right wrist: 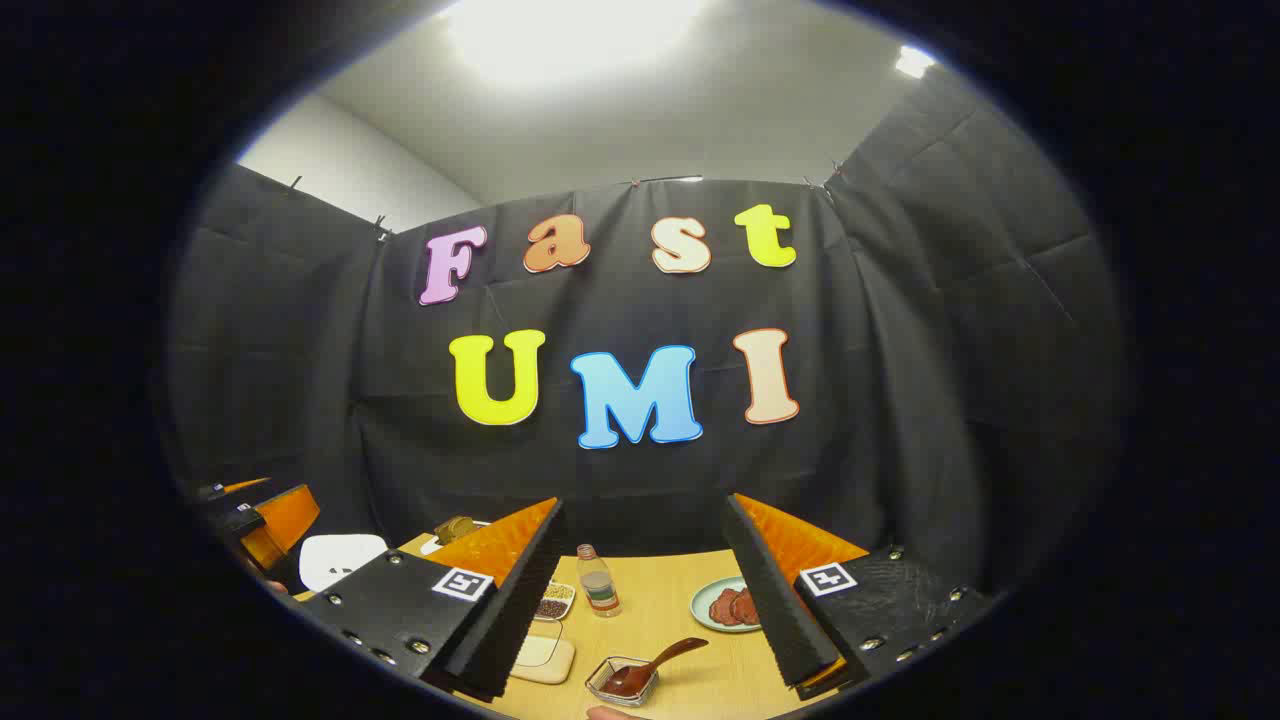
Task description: Close the left gripper, press the button to open the rice cooker; take a wooden spoon from the chopstick holder with the right hand, scoop a spoonful of rice and pour it into the rice cooker, then put the wooden spoon back into the chopstick holder.
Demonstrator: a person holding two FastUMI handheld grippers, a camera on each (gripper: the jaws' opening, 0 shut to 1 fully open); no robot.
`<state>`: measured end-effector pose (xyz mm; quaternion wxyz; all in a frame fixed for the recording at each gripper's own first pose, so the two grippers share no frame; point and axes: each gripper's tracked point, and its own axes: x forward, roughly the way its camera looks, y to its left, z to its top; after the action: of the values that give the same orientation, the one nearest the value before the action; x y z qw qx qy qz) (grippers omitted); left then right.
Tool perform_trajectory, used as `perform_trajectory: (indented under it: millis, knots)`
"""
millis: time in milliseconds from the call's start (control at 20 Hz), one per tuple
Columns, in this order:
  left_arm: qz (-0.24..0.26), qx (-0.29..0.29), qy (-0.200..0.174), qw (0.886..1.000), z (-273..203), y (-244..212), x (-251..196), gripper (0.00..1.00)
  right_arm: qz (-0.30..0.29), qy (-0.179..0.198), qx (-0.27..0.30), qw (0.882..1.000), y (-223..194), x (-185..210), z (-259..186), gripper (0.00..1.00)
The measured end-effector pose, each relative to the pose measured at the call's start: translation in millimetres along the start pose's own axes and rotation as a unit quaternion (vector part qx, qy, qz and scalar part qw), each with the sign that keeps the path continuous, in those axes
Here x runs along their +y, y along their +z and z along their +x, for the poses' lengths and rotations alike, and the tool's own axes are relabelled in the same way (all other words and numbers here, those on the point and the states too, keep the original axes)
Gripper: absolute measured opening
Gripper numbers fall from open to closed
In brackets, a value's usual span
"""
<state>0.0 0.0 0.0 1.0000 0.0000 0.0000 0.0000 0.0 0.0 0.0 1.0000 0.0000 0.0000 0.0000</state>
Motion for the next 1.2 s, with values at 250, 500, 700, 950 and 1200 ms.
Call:
perform_trajectory:
  millis: [250,500,700,950,1200]
  knots:
    - [-0.008,-0.014,0.006,1.000,-2,10,7,0.96,-0.009,0.005,-0.007,1.000,7,5,-8,0.96]
    - [0.012,-0.019,0.006,1.000,-1,14,7,0.96,-0.024,0.009,-0.011,1.000,10,7,-12,0.96]
    - [-0.003,-0.017,0.011,1.000,0,12,11,0.96,-0.027,0.014,-0.010,0.999,9,10,-14,0.96]
    - [-0.006,-0.012,0.016,1.000,4,7,19,0.97,-0.024,0.015,-0.008,1.000,8,13,-15,0.96]
    - [-0.010,0.004,0.007,1.000,11,-4,25,0.96,-0.023,0.006,-0.005,1.000,4,8,-16,0.96]
